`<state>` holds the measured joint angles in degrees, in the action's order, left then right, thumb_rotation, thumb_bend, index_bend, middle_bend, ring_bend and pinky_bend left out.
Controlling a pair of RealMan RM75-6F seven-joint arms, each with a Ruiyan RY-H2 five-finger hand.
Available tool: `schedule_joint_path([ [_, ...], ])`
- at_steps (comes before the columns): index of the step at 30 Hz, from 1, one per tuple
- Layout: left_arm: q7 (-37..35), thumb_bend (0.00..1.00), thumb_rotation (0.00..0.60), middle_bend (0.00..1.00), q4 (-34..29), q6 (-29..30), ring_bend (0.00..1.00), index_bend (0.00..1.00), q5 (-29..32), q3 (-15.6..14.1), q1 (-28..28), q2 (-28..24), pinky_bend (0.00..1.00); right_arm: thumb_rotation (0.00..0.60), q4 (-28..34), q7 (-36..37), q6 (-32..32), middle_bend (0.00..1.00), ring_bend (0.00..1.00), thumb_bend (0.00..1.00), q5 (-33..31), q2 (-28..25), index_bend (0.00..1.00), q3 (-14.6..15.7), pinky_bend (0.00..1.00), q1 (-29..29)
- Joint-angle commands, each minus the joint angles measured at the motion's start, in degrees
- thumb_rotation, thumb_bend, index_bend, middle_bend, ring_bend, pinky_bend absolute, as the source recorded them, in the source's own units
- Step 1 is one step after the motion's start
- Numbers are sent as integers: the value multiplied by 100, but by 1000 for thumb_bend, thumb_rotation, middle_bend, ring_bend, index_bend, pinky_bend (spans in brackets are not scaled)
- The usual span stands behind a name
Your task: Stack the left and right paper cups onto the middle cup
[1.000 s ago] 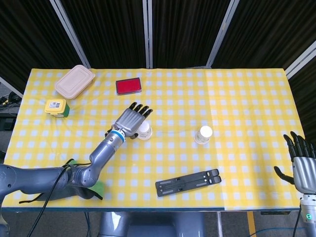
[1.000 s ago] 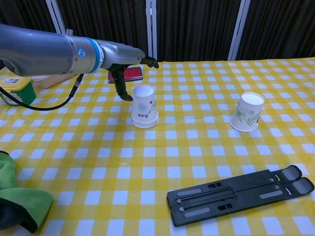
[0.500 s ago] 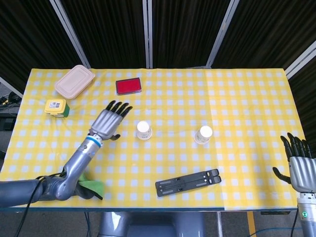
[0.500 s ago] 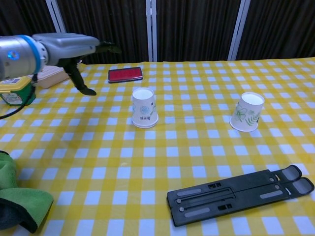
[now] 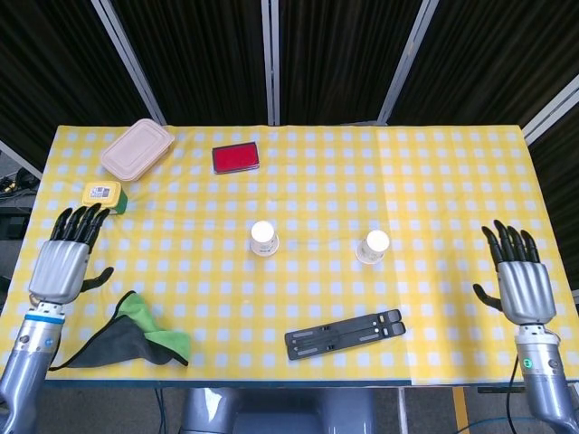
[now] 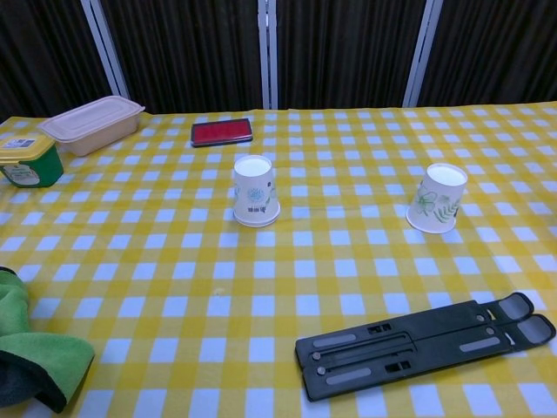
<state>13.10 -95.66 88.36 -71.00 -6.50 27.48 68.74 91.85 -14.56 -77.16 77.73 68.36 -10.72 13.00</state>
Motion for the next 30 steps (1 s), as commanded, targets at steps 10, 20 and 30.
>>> schedule_joint_path([
  [10,-697,229,600,0,65,-65,0,0,-523,152,-438,-258,0,600,352,-2252,1716,0,0,154,-1820,989,213,-447,0,1676],
  [20,-836,229,600,0,120,-290,0,0,-674,398,-593,-300,0,600,-169,-2644,1994,0,0,162,-2802,1416,213,-519,0,2316],
  [30,-826,229,600,0,133,-466,0,0,-755,561,-692,-295,0,600,-361,-2898,2124,0,0,179,-3522,1444,260,-452,0,2678],
])
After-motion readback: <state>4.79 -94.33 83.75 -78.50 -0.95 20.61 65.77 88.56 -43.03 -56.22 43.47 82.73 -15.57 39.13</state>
